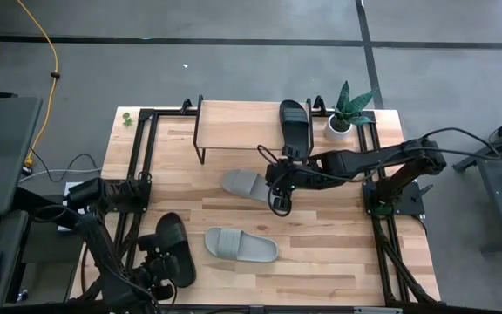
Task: Pick and place slides into the shelf
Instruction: Put the black slide on the shelf
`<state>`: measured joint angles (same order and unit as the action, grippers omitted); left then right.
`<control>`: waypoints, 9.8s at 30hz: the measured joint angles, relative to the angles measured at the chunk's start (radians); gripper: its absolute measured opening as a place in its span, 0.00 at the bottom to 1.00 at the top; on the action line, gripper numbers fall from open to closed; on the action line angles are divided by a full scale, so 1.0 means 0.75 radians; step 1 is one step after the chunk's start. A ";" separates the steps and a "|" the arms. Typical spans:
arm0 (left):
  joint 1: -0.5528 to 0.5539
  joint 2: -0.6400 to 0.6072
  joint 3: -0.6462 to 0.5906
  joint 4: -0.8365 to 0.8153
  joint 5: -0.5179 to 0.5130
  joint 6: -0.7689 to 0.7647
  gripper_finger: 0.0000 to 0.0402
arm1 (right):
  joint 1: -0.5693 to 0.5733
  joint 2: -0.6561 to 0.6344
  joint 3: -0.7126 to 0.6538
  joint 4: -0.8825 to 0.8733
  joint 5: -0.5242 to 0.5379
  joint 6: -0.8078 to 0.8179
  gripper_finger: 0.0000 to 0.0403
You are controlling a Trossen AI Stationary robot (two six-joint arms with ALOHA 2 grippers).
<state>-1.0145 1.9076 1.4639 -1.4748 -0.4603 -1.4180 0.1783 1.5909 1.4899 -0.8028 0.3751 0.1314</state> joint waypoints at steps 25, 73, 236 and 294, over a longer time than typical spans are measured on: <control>0.001 0.137 -0.002 0.004 0.007 -0.040 0.00 | -0.001 0.166 -0.001 0.057 0.041 -0.046 0.42; 0.089 0.160 -0.169 -0.057 0.011 -0.044 0.52 | -0.001 0.165 -0.001 0.091 -0.016 -0.060 0.42; 0.995 -0.425 0.003 0.544 -0.723 1.392 0.00 | 0.476 0.365 0.176 0.460 0.662 -0.883 0.42; 0.995 -0.425 -0.019 0.865 -0.656 1.611 0.00 | 0.449 0.363 0.177 0.528 0.610 -0.905 0.16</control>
<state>-0.2680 1.5887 1.4496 -0.8261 -0.9524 -0.2096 0.5152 1.8629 1.6226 -0.4065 0.8328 -0.5472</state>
